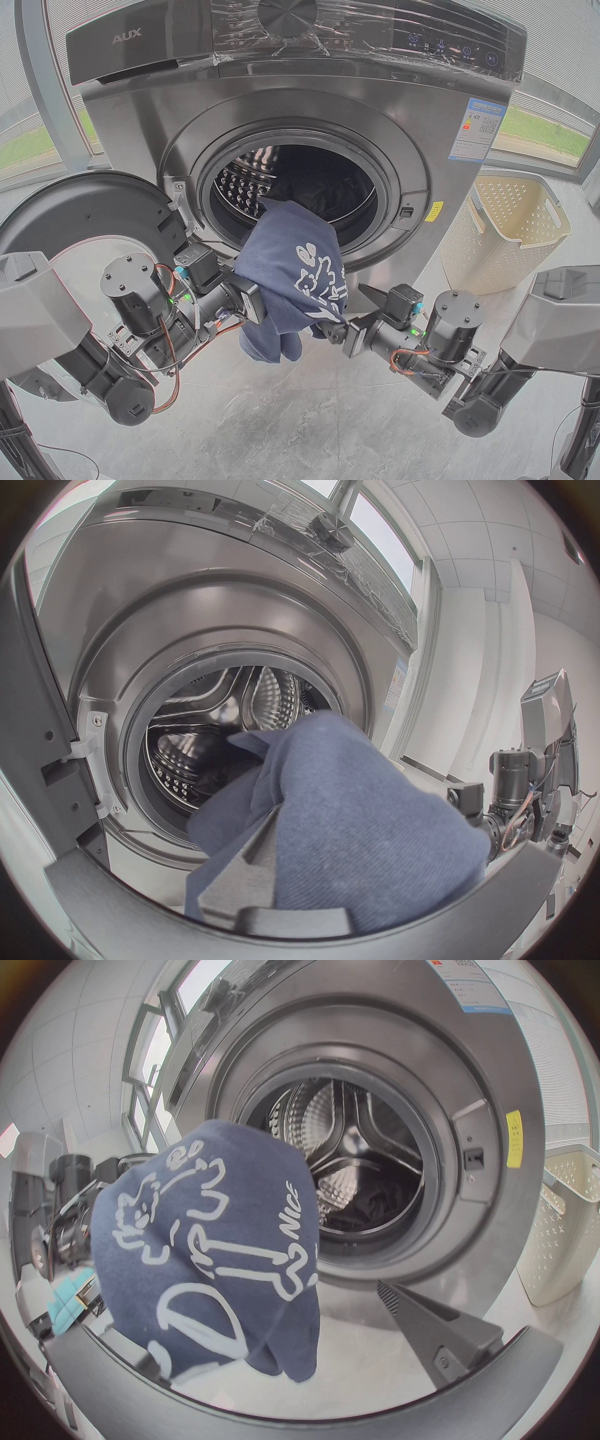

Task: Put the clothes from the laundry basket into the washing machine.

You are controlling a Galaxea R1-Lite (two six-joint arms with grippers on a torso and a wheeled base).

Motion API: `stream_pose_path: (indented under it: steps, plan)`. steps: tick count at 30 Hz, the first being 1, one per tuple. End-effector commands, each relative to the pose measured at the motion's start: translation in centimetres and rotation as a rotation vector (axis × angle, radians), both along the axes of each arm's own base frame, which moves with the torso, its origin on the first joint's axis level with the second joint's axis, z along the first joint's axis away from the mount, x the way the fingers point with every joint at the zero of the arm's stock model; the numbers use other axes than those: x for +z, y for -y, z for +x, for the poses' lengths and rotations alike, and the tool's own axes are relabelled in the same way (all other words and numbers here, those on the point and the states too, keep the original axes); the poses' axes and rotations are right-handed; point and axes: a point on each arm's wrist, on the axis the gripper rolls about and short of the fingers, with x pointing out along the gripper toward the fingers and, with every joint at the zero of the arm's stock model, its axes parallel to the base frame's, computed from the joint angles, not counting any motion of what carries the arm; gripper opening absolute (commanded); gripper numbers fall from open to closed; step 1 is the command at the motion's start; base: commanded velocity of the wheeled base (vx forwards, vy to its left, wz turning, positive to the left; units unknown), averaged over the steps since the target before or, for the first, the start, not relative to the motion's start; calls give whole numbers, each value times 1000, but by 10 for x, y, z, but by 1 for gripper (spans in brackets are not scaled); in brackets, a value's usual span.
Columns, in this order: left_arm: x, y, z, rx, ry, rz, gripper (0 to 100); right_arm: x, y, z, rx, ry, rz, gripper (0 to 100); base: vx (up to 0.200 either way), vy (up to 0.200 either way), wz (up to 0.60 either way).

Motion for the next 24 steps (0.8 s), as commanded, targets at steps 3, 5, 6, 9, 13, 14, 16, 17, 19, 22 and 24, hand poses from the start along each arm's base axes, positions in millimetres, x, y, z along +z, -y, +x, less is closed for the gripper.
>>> stream_pose_path:
  steps: [3, 5, 6, 9, 13, 14, 16, 17, 19, 22, 24]
  plan:
    - [2, -8, -14, 3, -12, 13, 0, -21, 24, -52, 108, -127, -141, 100, 0, 0, 0]
    - [0, -11, -21, 2, -27, 25, 0, -15, 30, -73, 203, -114, -175, 100, 0, 0, 0]
    - [-3, -12, -23, 2, -36, 32, 0, -9, 30, -79, 231, -94, -171, 100, 0, 0, 0]
    - [-6, -18, -32, 5, -63, 40, 0, 6, 30, -91, 276, -44, -153, 100, 0, 0, 0]
    - [-13, -30, -45, 13, -119, 44, 0, 6, 43, -88, 241, -45, -181, 100, 0, 0, 0]
    - [-13, -31, -46, 13, -124, 43, 0, 5, 47, -86, 232, -51, -184, 100, 0, 0, 0]
    - [-10, -32, -48, 12, -115, 35, 0, 1, 52, -84, 245, -68, -189, 100, 0, 0, 0]
    - [-10, -32, -48, 12, -115, 35, 0, 0, 52, -84, 248, -67, -189, 100, 0, 0, 0]
    - [-8, -32, -46, 17, -105, 28, 0, 3, 51, -82, 259, -54, -180, 100, 0, 0, 0]
    - [-6, -33, -44, 26, -97, 23, 0, 12, 51, -72, 204, -19, -148, 100, 0, 0, 0]
    - [-7, -35, -46, 27, -104, 26, 0, 14, 57, -64, 125, -12, -138, 100, 0, 0, 0]
